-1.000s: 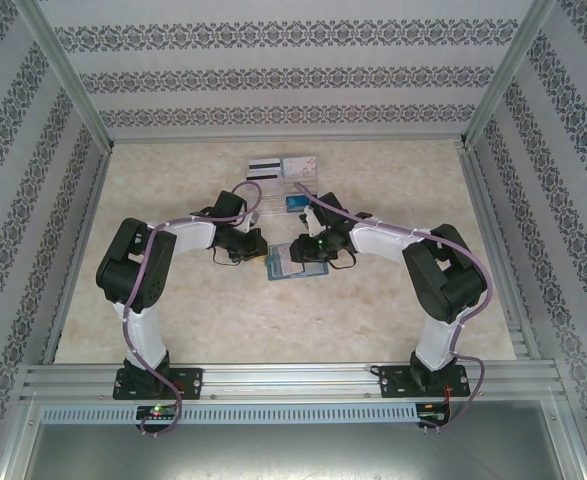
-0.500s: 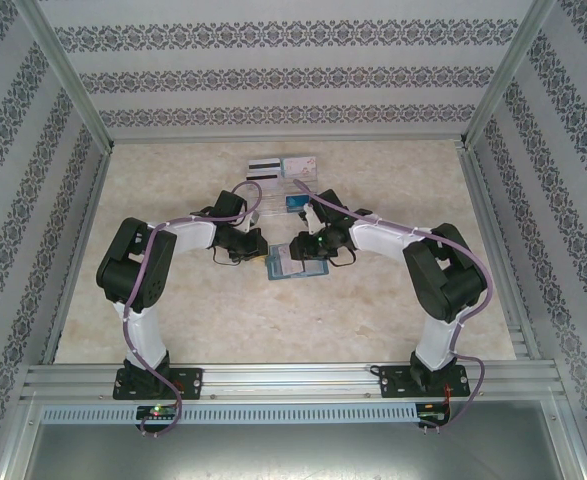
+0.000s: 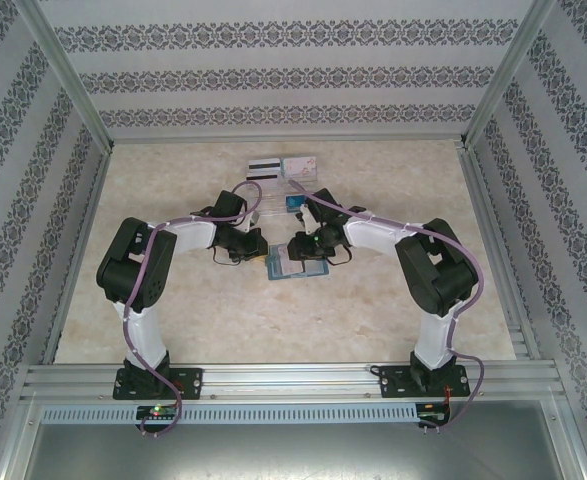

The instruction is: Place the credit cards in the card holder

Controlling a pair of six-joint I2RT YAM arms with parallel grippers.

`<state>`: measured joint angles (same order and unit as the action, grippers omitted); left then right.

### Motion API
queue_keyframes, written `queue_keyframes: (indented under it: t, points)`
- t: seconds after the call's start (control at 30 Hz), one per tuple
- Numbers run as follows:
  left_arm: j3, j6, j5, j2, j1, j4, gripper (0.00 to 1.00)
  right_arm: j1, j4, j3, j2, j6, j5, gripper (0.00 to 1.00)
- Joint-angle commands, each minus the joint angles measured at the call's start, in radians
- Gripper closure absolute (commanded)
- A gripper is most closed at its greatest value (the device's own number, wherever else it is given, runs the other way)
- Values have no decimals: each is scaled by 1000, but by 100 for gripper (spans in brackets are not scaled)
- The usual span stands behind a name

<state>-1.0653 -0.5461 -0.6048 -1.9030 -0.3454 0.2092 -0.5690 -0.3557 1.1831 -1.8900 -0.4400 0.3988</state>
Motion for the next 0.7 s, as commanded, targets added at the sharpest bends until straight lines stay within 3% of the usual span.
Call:
queue_keyframes:
  t: [0.0, 0.4, 0.67]
  points:
    - [2, 5, -22, -41, -29, -13, 90, -26, -35, 40, -34, 16, -16, 62]
    - [18, 6, -21, -37, -30, -18, 90, 3, -100, 56, 2, 53, -70, 61]
    - [15, -2, -21, -32, -29, -23, 90, -38, -107, 88, -56, 55, -58, 61]
